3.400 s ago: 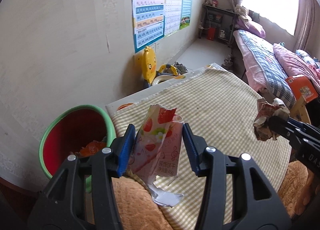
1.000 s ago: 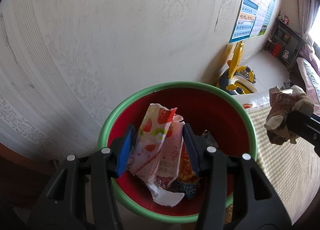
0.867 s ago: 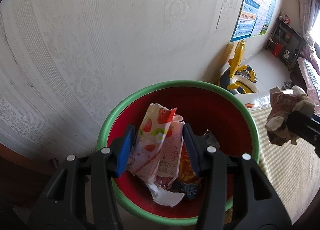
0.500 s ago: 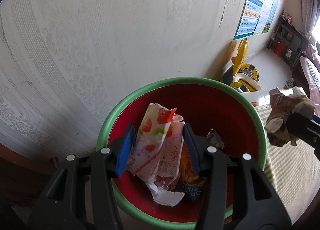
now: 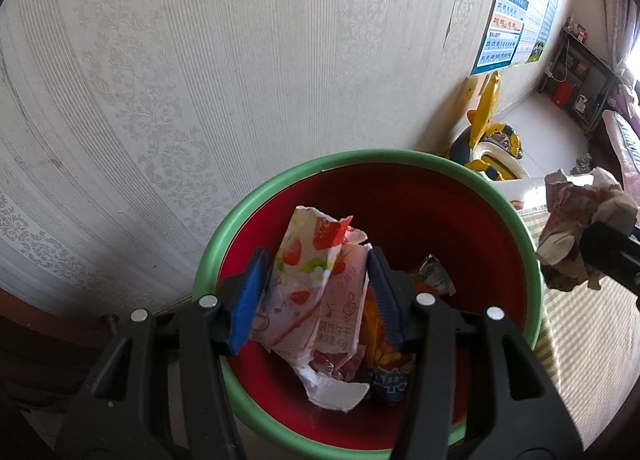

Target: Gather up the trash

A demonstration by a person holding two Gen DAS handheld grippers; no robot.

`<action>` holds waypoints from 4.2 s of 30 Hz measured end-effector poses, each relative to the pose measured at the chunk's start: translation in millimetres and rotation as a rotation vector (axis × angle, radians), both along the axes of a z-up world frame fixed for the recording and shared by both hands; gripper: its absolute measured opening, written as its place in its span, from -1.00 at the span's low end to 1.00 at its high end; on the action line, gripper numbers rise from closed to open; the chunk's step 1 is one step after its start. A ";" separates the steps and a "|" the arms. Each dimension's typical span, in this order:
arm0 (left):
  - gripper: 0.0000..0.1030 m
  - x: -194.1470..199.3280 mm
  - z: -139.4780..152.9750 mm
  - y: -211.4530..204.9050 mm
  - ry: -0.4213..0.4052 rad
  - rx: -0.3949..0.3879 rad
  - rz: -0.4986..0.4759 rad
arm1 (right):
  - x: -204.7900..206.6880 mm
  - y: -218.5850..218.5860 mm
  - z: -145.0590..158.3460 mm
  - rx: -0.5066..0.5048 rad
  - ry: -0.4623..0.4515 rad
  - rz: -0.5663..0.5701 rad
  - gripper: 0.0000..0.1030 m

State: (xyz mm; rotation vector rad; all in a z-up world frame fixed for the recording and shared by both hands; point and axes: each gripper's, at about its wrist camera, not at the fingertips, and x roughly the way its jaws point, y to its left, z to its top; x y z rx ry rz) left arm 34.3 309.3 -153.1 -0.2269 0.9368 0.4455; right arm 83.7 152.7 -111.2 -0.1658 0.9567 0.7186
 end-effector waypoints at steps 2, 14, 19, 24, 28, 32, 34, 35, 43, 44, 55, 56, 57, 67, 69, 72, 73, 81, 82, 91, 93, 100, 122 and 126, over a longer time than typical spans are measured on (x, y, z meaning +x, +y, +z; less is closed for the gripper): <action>-0.01 0.2 -0.7 0.8 0.001 -0.002 0.002 | 0.3 1.3 -0.2 0.000 -0.001 0.002 -0.25; 0.07 0.5 -4.9 3.5 0.013 -0.008 0.012 | 0.0 2.4 0.5 0.020 -0.008 0.002 -0.10; 0.27 -1.0 -2.7 2.1 0.005 0.001 0.019 | 0.8 0.5 0.5 0.029 -0.002 0.000 -0.07; 0.35 -2.8 -0.8 1.7 0.003 0.008 0.027 | 0.5 -0.1 1.4 0.033 -0.005 -0.003 -0.03; 0.37 -4.9 1.1 1.2 0.004 0.016 0.037 | 1.1 0.4 1.9 0.041 0.000 0.000 0.17; 0.37 -7.5 3.1 1.6 0.004 0.020 0.046 | 0.4 0.2 3.8 0.048 -0.003 0.000 0.20; 0.37 -7.7 4.0 1.7 0.005 0.023 0.047 | -0.2 -1.4 5.2 0.051 -0.005 0.001 0.20; 0.37 -8.4 4.7 1.1 0.006 0.023 0.047 | -0.6 -1.9 6.5 0.055 -0.009 -0.001 0.20; 0.45 -12.8 21.2 -12.4 -0.013 0.040 0.026 | -7.0 -33.7 16.0 0.083 -0.014 -0.051 0.21; 0.45 -13.9 25.9 -15.7 -0.024 0.043 0.023 | -8.3 -41.2 18.1 0.085 -0.017 -0.063 0.21; 0.88 -21.1 90.3 -92.3 -0.184 0.065 -0.098 | -45.6 -149.7 62.3 0.114 -0.156 -0.241 0.56; 0.90 -23.2 99.1 -104.7 -0.214 0.068 -0.114 | -50.0 -160.1 66.7 0.116 -0.174 -0.254 0.58; 0.90 -24.8 104.7 -113.6 -0.235 0.073 -0.121 | -53.0 -169.2 70.5 0.119 -0.190 -0.266 0.65; 0.90 -52.3 178.0 -210.5 -0.496 0.248 -0.153 | -110.0 -261.0 116.4 0.178 -0.493 -0.436 0.86; 0.90 -58.5 187.4 -229.5 -0.524 0.290 -0.164 | -120.6 -275.6 122.0 0.180 -0.568 -0.485 0.86; 0.90 -65.8 196.4 -255.8 -0.547 0.303 -0.223 | -130.9 -293.7 128.6 0.204 -0.596 -0.528 0.86; 0.90 -66.5 199.0 -262.7 -0.541 0.295 -0.242 | -131.6 -299.9 129.7 0.212 -0.581 -0.544 0.86; 0.90 -71.8 203.7 -289.3 -0.508 0.228 -0.301 | -140.8 -328.5 125.8 0.210 -0.542 -0.623 0.86; 0.90 -71.7 202.3 -290.3 -0.503 0.226 -0.301 | -139.2 -328.8 123.8 0.211 -0.536 -0.627 0.86; 0.90 -71.1 200.2 -281.7 -0.478 0.207 -0.264 | -137.3 -317.5 118.7 0.179 -0.522 -0.599 0.86; 0.90 -71.4 198.9 -280.0 -0.476 0.205 -0.257 | -136.6 -317.0 117.5 0.177 -0.519 -0.594 0.86; 0.90 -69.7 195.0 -274.7 -0.457 0.191 -0.240 | -134.5 -314.4 115.2 0.170 -0.507 -0.587 0.86; 0.90 -65.7 190.0 -272.0 -0.430 0.190 -0.246 | -130.7 -312.7 107.6 0.154 -0.479 -0.584 0.86; 0.90 -64.8 188.8 -272.8 -0.424 0.192 -0.249 | -129.9 -313.5 106.6 0.155 -0.473 -0.586 0.86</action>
